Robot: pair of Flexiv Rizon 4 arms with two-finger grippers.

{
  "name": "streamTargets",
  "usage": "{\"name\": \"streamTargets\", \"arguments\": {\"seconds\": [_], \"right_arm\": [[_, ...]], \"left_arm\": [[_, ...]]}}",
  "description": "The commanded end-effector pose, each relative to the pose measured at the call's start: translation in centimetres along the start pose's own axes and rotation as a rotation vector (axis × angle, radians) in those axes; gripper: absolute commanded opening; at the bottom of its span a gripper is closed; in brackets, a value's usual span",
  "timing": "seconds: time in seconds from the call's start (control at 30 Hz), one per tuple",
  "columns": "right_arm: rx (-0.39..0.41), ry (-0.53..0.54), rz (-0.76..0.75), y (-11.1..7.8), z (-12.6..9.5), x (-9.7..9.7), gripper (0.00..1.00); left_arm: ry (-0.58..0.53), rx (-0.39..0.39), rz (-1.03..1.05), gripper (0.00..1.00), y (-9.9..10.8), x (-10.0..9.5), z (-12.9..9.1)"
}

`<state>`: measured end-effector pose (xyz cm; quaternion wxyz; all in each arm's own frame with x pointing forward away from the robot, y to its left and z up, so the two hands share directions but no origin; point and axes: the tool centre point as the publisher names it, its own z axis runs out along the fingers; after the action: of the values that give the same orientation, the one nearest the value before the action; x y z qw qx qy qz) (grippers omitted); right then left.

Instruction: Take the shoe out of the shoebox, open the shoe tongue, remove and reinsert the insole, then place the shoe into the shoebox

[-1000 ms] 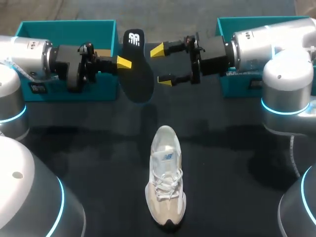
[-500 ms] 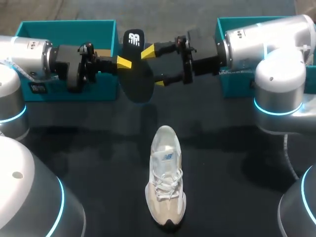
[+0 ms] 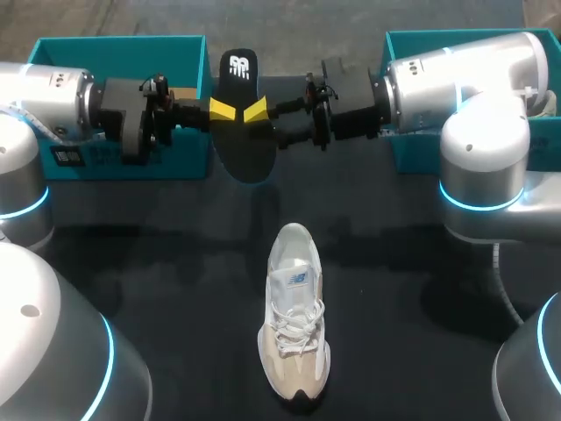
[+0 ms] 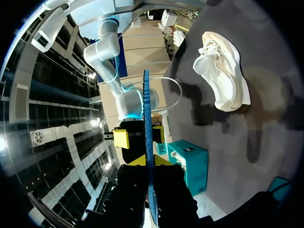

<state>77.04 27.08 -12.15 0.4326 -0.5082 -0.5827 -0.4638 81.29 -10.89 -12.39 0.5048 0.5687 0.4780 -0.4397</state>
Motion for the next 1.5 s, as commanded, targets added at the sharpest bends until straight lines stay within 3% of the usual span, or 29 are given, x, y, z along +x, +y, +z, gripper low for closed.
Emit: {"name": "streamTargets", "arguments": {"seconds": [0.03,0.37,0.5,0.83,1.5], "right_arm": [[-0.004,-0.002,0.001,-0.36,0.46,0.05,0.48],[0.036,-0.018,0.002,-0.45,0.54,0.00,0.40],[0.045,-0.020,-0.003,-0.44,0.44,-0.06,0.33],[0.031,0.000,0.004,-0.50,0.43,-0.79,0.33],[0.030,0.008,-0.010,-0.66,1.11,-0.56,0.20]], "left_arm": [[0.002,-0.010,0.003,0.00,-0.10,0.04,0.19],[-0.011,0.010,-0.008,0.00,-0.38,0.05,-0.02],[-0.011,0.006,-0.003,0.00,-0.41,-0.03,-0.32],[-0.021,0.000,0.000,0.00,-0.64,0.01,-0.51],[-0.008,-0.020,0.023,0.00,-0.77,0.01,-0.39]]}}
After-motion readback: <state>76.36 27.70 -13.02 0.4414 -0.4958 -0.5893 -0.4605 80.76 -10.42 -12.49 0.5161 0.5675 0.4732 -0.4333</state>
